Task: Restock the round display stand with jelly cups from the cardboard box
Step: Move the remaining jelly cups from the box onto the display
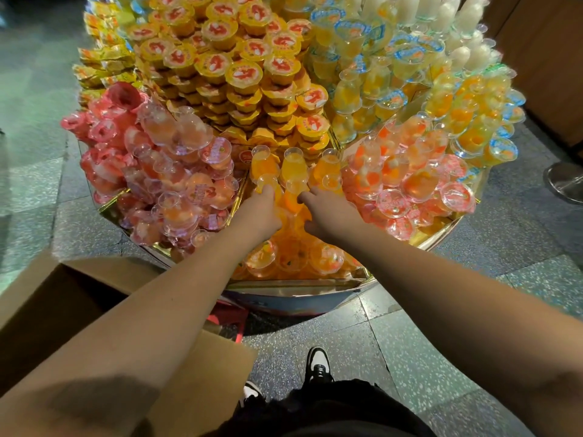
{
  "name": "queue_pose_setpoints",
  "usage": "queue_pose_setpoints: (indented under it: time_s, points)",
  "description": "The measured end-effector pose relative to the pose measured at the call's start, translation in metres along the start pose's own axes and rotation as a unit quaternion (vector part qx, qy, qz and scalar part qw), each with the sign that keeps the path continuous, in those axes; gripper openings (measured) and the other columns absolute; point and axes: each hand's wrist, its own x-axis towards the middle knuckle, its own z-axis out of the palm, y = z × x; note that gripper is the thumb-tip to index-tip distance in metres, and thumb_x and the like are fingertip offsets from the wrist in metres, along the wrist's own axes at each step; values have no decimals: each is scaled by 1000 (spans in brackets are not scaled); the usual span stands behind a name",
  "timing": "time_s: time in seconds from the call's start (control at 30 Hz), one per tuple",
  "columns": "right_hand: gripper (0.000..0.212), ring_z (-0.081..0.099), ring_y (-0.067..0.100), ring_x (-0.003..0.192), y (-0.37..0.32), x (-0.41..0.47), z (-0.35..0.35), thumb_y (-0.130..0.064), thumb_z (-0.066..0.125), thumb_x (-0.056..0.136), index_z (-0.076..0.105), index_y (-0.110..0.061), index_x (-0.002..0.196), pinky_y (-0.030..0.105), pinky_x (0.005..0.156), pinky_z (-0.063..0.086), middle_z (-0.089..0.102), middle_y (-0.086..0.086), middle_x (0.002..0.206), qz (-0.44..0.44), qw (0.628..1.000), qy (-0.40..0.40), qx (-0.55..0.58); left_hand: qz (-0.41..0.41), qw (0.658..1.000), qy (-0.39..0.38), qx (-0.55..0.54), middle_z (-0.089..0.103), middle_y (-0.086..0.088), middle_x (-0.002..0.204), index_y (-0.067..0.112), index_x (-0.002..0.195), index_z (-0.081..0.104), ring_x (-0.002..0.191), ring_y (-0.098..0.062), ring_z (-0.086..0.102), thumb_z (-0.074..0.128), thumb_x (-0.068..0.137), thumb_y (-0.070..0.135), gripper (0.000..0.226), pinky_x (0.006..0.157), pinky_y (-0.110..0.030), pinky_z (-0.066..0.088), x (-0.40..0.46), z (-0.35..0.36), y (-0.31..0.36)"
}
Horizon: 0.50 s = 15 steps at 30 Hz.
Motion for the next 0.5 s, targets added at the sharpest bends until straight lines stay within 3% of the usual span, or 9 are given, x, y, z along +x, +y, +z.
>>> queue_pose_setpoints:
  time_s: [0.1,0.27,0.43,0.5]
  points:
    - [46,57,27,109,3,2,6,-21,59,93,47,-22,137,39,72,56,53,4,130,-16,1000,3,-20,11,1000,8,0,49,-12,121,11,121,46,93,-26,52,64,87,13,39,72,-40,46,4,9,-1]
    - [46,57,27,112,6,3,9,-22,59,95,46,-20,138,35,72,48,52,5,134,-38,999,13,-29,23,997,51,-56,42,-9,139,11,133,48,110,-27,54,62,92,16,43,77,-33,42,3,19,-5]
    - [56,54,28,117,13,0,11,-27,66,92,41,-20,142,37,79,49,49,7,136,-54,998,9,-18,-6,994,57,-88,33,-6,148,13,144,39,104,-18,51,67,91,18,60,76,-27,39,-8,22,-11]
    - [62,52,30,120,16,-3,10,-28,69,90,40,-19,144,38,85,50,48,8,137,-65,998,6,-15,-25,993,62,-94,32,-8,149,14,146,37,110,-23,54,67,90,18,64,78,-29,44,-14,22,-13]
